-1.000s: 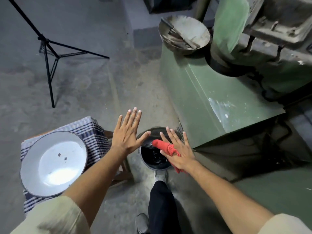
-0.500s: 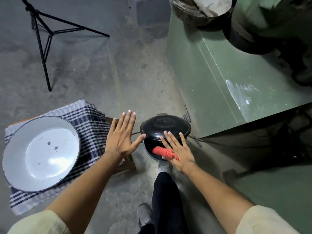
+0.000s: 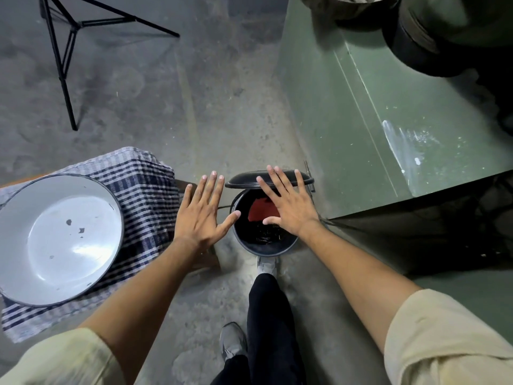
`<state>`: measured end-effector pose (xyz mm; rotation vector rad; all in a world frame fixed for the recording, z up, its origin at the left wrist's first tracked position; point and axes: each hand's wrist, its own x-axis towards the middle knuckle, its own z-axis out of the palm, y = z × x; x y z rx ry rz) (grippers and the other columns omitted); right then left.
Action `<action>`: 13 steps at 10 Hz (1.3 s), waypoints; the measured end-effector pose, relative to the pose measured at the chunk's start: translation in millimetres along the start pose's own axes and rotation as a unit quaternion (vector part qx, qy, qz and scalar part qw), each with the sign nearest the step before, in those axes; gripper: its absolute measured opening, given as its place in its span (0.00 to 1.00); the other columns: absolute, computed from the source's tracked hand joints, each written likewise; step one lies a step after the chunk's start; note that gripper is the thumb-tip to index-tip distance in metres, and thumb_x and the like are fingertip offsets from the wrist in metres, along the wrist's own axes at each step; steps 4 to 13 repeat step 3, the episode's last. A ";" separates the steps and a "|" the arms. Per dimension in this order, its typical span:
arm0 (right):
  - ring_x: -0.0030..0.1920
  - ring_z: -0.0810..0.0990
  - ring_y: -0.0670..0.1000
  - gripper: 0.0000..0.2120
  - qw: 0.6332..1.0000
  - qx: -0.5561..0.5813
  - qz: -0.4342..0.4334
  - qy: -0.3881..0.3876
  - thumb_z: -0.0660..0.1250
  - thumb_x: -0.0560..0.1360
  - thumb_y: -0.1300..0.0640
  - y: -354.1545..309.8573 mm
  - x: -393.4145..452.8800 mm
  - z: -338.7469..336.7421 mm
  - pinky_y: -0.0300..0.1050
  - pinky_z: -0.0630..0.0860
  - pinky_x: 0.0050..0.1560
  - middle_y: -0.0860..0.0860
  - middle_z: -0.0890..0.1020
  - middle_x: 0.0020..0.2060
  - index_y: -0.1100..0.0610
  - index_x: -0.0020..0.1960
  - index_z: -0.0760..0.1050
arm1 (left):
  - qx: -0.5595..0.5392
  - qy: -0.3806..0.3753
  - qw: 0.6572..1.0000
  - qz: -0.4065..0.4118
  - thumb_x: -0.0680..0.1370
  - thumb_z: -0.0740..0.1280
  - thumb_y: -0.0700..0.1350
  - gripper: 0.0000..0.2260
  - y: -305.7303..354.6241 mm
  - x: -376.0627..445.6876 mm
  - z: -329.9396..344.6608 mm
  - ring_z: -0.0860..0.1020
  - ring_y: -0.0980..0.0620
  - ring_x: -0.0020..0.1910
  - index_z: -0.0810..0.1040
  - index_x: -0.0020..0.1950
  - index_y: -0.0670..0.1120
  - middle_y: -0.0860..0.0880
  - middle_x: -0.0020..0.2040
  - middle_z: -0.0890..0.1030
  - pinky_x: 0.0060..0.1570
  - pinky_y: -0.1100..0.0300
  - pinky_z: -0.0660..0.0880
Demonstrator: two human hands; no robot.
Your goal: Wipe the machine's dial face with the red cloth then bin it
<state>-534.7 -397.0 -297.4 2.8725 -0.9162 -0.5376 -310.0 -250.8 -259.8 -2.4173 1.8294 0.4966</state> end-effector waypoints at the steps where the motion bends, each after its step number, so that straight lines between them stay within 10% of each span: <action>1: 0.86 0.33 0.57 0.56 1.000 0.010 -0.009 -0.005 0.53 0.76 0.20 5.9 3.8 -6.6 0.71 0.38 0.84 0.57 0.29 0.85 0.49 0.84 0.24 | -0.006 0.003 1.000 0.005 0.81 0.42 0.74 0.42 3.6 3.4 -4.1 0.40 0.50 0.87 0.39 0.88 0.51 0.50 0.88 0.40 0.86 0.45 0.39; 13: 0.86 0.31 0.54 0.51 1.000 0.023 -0.009 0.003 0.45 0.79 0.21 14.2 3.1 -11.8 0.70 0.35 0.84 0.55 0.28 0.84 0.50 0.85 0.26 | -0.010 0.007 1.000 0.001 0.81 0.42 0.74 0.43 7.0 8.3 -15.1 0.39 0.50 0.87 0.39 0.88 0.51 0.50 0.88 0.39 0.86 0.44 0.40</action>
